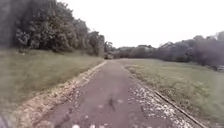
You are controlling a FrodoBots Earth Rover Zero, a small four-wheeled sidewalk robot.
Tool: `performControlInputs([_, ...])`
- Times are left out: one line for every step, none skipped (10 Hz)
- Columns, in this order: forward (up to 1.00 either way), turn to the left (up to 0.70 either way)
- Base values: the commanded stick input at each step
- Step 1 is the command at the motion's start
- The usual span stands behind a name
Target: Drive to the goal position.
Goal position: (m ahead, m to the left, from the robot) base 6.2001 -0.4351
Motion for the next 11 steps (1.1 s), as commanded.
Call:
performControlInputs([0.70,0.00])
performControlInputs([0.70,0.00])
performControlInputs([0.70,0.00])
performControlInputs([0.70,0.00])
performControlInputs([0.70,0.00])
performControlInputs([0.70,0.00])
performControlInputs([0.70,0.00])
performControlInputs([0.70,0.00])
performControlInputs([0.70,0.00])
performControlInputs([0.70,0.00])
performControlInputs([0.70,0.00])
